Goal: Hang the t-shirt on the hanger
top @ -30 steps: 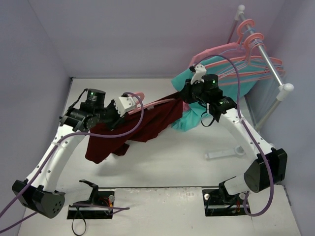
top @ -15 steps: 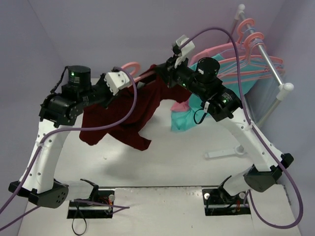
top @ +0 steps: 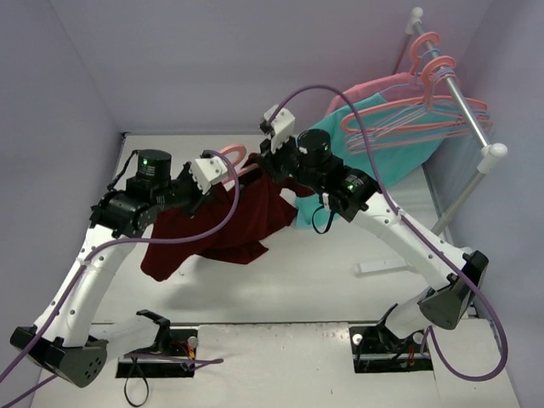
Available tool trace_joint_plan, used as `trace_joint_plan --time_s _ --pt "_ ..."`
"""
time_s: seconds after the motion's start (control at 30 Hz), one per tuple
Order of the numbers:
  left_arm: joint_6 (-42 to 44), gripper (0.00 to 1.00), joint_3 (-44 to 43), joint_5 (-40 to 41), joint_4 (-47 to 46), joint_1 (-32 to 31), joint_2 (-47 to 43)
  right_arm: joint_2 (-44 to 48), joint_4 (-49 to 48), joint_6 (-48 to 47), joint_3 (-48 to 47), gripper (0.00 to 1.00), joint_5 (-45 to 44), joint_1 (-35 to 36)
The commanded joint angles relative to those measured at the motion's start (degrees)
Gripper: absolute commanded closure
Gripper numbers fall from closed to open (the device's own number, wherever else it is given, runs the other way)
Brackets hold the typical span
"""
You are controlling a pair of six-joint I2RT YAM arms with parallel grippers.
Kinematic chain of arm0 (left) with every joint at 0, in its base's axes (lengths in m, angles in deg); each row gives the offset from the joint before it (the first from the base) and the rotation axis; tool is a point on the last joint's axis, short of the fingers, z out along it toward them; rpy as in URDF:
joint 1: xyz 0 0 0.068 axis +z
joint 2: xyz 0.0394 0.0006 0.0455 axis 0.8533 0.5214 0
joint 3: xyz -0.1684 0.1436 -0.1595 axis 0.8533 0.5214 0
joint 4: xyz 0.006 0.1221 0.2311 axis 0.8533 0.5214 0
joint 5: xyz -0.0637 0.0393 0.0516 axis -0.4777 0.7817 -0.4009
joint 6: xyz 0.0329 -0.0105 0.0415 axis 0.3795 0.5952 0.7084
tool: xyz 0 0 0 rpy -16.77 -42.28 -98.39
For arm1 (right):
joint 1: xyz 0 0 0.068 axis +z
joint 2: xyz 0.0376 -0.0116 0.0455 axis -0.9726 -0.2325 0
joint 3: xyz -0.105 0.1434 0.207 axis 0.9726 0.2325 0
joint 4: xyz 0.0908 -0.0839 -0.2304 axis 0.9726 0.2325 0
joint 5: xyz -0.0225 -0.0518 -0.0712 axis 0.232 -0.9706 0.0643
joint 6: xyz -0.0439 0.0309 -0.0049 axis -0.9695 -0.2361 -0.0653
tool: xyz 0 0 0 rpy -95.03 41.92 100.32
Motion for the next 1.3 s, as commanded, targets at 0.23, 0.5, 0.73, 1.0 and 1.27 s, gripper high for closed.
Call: trace_joint_plan --time_s 0.23,0.5,0.73,1.0,1.27 --pt "-8.41 1.0 13.08 -14.66 -28.56 1.02 -7.79 6.1 -4.12 -1.61 9.08 0.87 7.85 -0.16" --pt "-7.51 1.0 16.76 -19.9 -29.9 3.6 -7.74 8.28 -1.08 -3.87 7.6 0.45 15.14 -4.2" --pt "-3.47 1.0 16.76 -26.42 -23.65 8.1 -8.66 12.41 4.43 -10.58 7.1 0.37 26.21 -11.75" --pt "5.74 1.0 10.33 -31.48 -8.78 8.22 -8.08 12.15 9.5 -21.2 8.1 0.32 36.01 -13.79" --pt "6.2 1.0 9.39 -32.12 -7.07 8.22 -8.76 8.48 9.5 -21.82 9.07 0.29 39.96 -11.37"
